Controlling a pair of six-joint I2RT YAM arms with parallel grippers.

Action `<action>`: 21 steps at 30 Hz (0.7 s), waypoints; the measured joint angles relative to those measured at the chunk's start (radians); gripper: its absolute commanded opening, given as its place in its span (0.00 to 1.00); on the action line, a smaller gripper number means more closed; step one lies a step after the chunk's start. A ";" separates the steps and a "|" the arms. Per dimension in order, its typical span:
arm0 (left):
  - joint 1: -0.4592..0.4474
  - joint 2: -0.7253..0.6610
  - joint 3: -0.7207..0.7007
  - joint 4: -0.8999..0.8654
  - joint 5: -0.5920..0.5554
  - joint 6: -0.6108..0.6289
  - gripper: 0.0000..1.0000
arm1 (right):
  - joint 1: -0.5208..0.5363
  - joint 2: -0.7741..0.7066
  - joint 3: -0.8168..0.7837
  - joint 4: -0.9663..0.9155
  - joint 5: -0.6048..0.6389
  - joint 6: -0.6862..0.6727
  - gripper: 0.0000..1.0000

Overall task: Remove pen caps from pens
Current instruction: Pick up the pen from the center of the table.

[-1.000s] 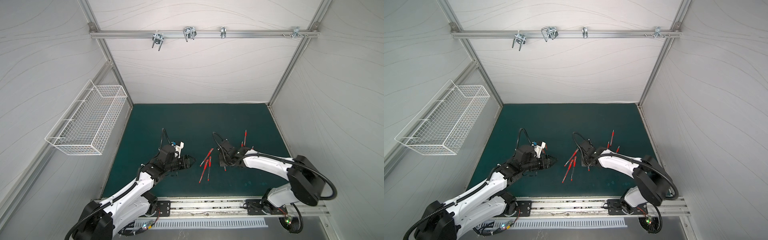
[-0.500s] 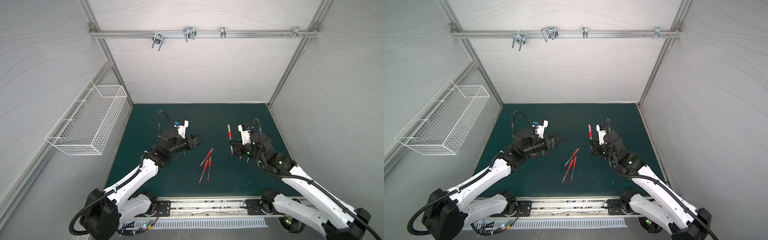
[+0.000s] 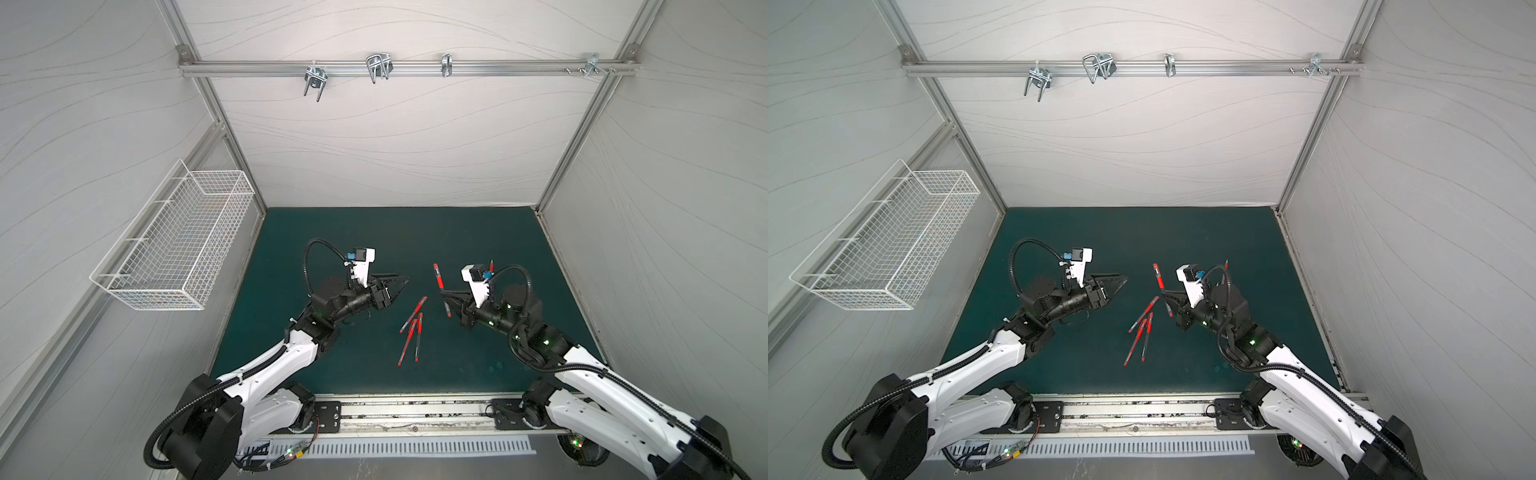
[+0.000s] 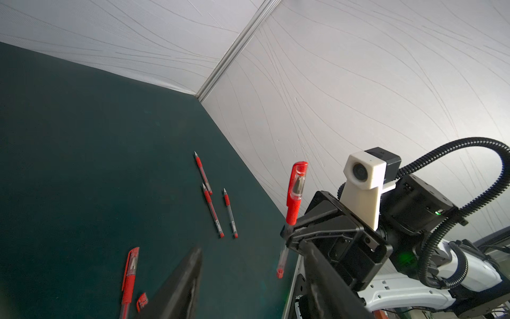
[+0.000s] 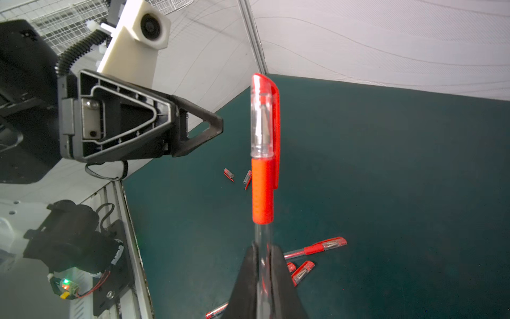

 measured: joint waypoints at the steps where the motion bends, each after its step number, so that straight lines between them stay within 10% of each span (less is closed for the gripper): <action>1: 0.000 0.000 -0.002 0.002 -0.003 0.008 0.58 | 0.000 0.002 -0.014 0.017 -0.005 -0.009 0.00; 21: -0.019 -0.016 -0.026 0.014 0.049 0.082 0.51 | 0.072 0.139 -0.051 0.160 -0.049 -0.129 0.00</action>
